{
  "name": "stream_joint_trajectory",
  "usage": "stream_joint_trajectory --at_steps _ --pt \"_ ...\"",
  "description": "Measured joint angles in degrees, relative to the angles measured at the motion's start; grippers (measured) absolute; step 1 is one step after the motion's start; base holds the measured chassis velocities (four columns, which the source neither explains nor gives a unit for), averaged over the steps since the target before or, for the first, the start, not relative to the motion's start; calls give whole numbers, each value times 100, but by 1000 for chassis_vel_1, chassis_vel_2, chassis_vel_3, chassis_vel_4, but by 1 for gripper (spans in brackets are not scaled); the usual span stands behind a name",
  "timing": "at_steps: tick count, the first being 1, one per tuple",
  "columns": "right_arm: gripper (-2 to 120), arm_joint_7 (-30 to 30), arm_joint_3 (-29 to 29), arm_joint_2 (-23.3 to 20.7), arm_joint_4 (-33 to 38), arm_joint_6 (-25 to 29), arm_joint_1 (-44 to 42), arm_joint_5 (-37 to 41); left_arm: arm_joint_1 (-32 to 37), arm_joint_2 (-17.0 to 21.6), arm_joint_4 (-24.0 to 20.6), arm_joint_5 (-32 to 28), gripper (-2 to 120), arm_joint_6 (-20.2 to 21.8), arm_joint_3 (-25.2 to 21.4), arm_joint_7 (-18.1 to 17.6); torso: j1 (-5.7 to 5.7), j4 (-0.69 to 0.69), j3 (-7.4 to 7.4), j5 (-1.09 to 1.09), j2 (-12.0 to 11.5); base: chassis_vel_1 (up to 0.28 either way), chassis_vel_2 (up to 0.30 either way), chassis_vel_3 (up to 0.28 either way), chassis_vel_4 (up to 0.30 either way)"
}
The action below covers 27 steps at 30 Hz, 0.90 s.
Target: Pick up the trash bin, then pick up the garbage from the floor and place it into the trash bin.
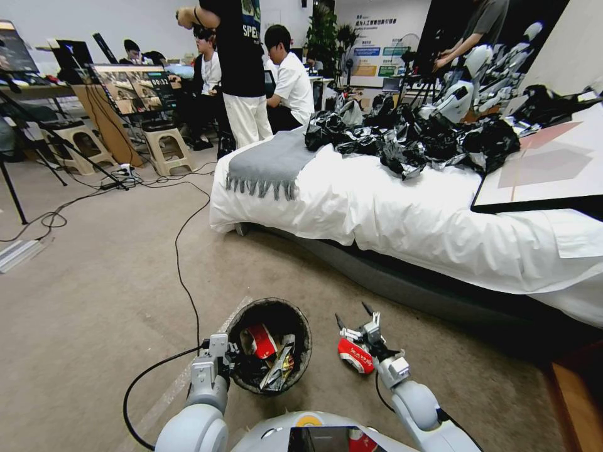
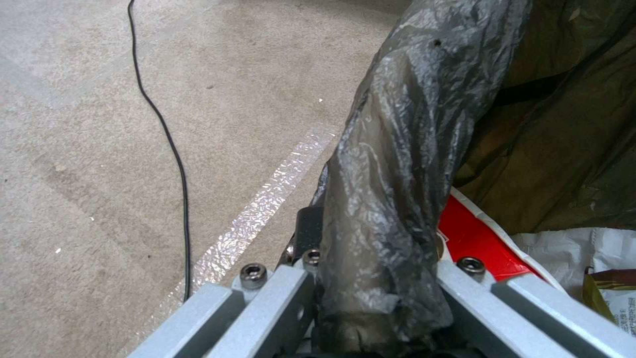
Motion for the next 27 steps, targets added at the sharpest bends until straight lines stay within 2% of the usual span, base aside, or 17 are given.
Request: stream_joint_trajectory --at_steps 8,16,27 --pt "100 -279 -137 -146 -541 -130 11 -164 3 15 23 15 0 -23 13 -2 0 0 0 -1 0 0 0 0 0" --pt "100 -599 -144 -80 -1352 -47 248 -416 0 29 21 20 0 -24 16 -2 0 0 0 -1 0 0 0 0 0" --pt "100 -961 -133 52 -2032 69 595 -542 27 8 16 69 0 -24 24 -1 0 0 0 -1 0 0 0 0 0"
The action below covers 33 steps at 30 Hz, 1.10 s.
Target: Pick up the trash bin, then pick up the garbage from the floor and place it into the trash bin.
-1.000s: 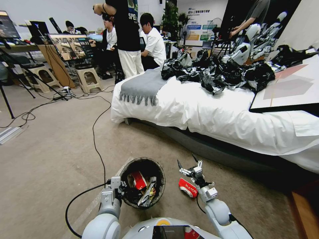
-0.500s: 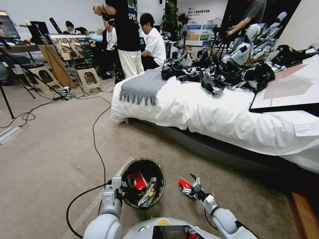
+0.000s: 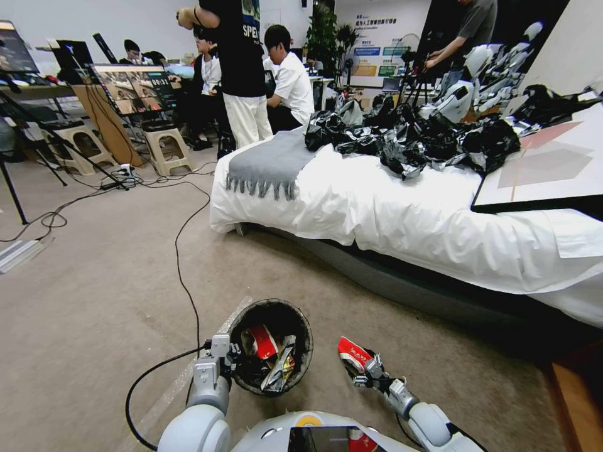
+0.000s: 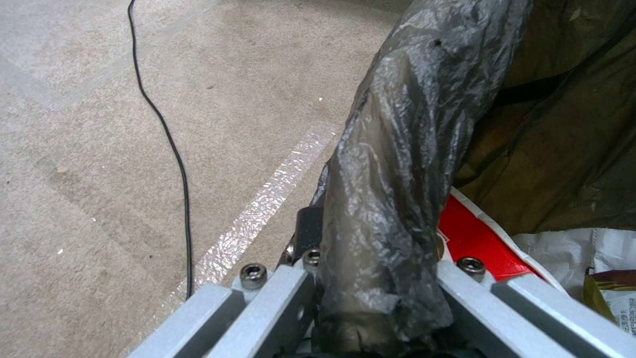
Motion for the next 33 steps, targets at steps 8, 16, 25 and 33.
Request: stream_joint_trajectory --at_steps 8,16,25,33 --pt "100 -53 -9 182 -499 87 263 -49 24 1 -5 13 0 1 -7 2 0 0 0 0 0 0 0 0 0" --pt "92 -70 -20 284 -691 171 374 -50 34 -13 -5 40 0 1 -1 4 0 0 0 -1 0 0 0 0 0" --pt "58 -122 20 289 -665 277 379 -25 31 -15 44 58 0 -4 1 7 0 0 0 0 0 0 0 0 0" --pt "20 -111 38 292 -644 287 452 27 16 -13 67 72 0 -13 -1 13 0 0 0 0 0 0 0 0 0"
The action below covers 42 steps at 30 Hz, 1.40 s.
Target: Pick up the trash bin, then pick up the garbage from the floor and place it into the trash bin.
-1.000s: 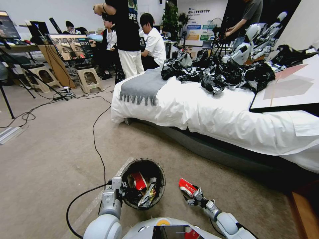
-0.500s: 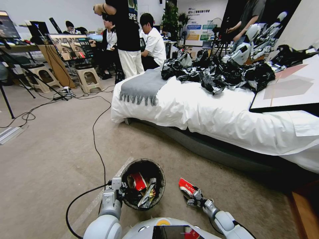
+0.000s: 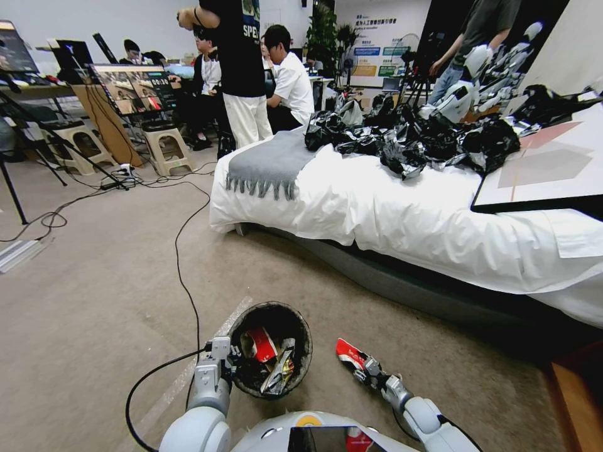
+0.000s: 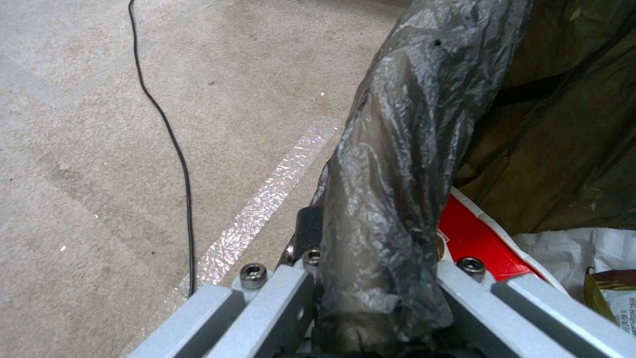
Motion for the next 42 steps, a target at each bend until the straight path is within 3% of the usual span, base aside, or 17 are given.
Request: stream_joint_trajectory --at_steps 3,7,26,34,37,42 --pt "5 25 0 12 25 0 7 -1 6 -1 12 3 0 -11 3 1 0 0 0 0 0 0 0 0 0" --pt "0 42 5 21 48 -3 17 1 -1 -7 17 17 0 -13 34 3 0 -1 0 0 0 0 0 0 0" --pt "0 140 51 0 341 81 -14 103 5 7 25 40 0 -18 34 8 0 0 0 1 0 0 0 0 0" --pt "0 222 183 -16 1682 296 -261 553 4 -6 49 44 0 -25 35 10 0 -2 0 1 0 0 0 0 0" --pt "0 101 274 -4 2905 396 -340 1192 19 -3 49 46 0 -29 32 20 0 1 0 -1 0 0 0 0 0" --pt "0 -286 225 -84 3906 423 -341 1900 -7 -1 49 46 0 -29 23 36 0 0 0 -1 0 0 0 0 0"
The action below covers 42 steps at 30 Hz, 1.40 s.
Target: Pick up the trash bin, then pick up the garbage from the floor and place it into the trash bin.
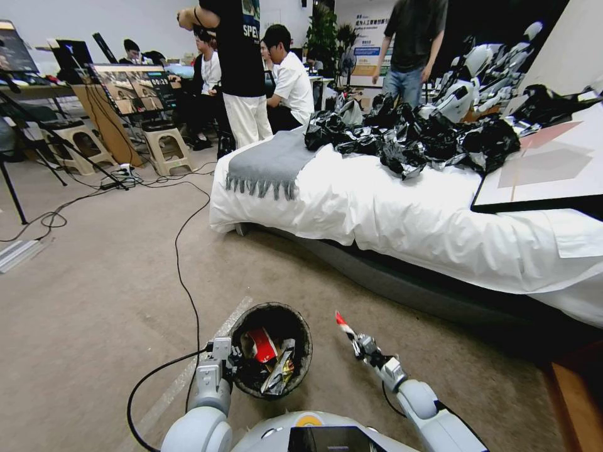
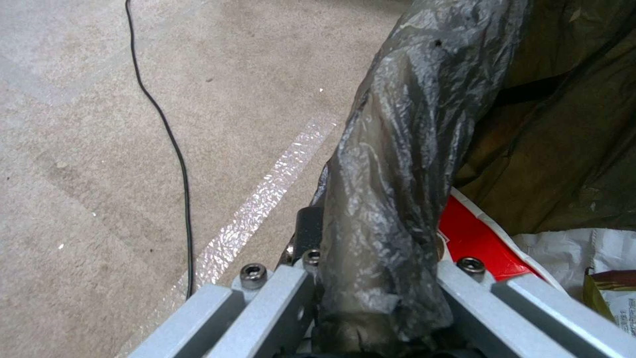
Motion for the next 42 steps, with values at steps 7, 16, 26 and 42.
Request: stream_joint_trajectory --at_steps 7,16,26,42 --pt "0 -507 -283 -270 840 -46 33 501 -9 -4 0 0 0 0 14 12 0 0 0 0 0 0 0 0 0" --pt "0 -771 -1374 -737 1396 -376 120 638 -41 -12 13 -8 0 0 45 20 0 -1 0 1 0 0 0 0 0" --pt "0 -699 -2139 -669 642 -366 297 257 -50 -41 23 12 0 16 64 23 0 -1 0 1 0 0 0 0 0" --pt "0 -662 -2108 -332 -243 -166 490 144 61 -34 -47 53 0 12 131 28 0 0 0 1 0 0 0 0 0"
